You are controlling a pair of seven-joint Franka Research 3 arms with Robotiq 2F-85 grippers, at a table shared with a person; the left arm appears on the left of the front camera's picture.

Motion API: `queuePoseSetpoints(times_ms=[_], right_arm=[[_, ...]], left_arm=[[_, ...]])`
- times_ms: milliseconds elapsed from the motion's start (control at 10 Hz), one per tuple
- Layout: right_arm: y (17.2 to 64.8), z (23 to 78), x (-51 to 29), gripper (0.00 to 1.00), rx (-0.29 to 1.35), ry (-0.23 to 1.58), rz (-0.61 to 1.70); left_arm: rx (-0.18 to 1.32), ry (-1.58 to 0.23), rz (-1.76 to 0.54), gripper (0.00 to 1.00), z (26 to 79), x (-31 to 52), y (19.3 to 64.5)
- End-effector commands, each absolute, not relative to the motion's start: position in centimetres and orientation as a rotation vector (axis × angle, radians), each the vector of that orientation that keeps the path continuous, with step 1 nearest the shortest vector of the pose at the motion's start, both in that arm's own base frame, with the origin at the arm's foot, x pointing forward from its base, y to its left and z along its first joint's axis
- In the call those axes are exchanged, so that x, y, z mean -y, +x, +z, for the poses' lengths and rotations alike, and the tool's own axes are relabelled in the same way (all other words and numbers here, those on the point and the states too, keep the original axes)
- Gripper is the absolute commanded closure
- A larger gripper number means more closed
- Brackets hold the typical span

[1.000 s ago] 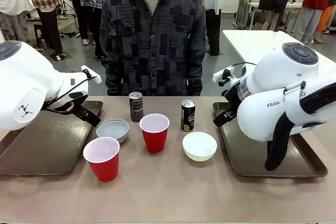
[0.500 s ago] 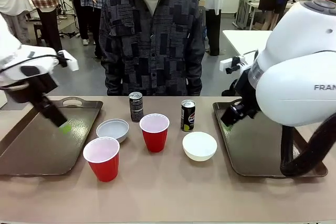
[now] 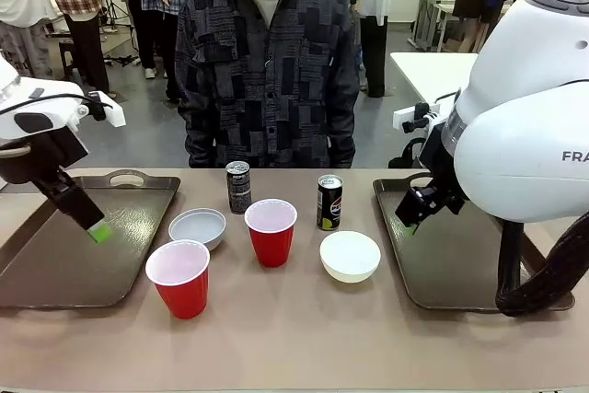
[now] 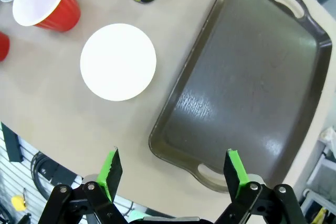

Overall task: Prepare tableware on both trays.
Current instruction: Pick up a Picnic Bowl from the table and place it on a Handle tray.

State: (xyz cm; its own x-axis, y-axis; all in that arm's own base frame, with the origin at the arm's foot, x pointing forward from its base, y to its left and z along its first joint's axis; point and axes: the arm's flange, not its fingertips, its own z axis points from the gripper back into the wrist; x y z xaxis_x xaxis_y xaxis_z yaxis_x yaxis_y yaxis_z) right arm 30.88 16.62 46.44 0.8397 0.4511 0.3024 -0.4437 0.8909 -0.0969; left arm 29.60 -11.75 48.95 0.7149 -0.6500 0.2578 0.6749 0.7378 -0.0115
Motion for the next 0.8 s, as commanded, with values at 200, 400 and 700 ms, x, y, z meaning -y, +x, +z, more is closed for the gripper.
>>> queuePoseSetpoints(times_ms=[200,400,700], right_arm=[[31.8,46.2,-11.0,0.0,0.219,0.196,0.486],[31.9,46.6,-4.0,0.0,0.223,0.49,0.395],[31.3,45.5,5.1,0.0,0.281,0.845,0.256]], left_arm=[[0.3,-0.412,-0.71,0.0,48.5,6.7,31.4],[0.301,-0.647,-0.632,0.0,47.5,1.0,32.8],[0.274,-0.97,-0.475,0.0,44.8,-6.9,34.0]])
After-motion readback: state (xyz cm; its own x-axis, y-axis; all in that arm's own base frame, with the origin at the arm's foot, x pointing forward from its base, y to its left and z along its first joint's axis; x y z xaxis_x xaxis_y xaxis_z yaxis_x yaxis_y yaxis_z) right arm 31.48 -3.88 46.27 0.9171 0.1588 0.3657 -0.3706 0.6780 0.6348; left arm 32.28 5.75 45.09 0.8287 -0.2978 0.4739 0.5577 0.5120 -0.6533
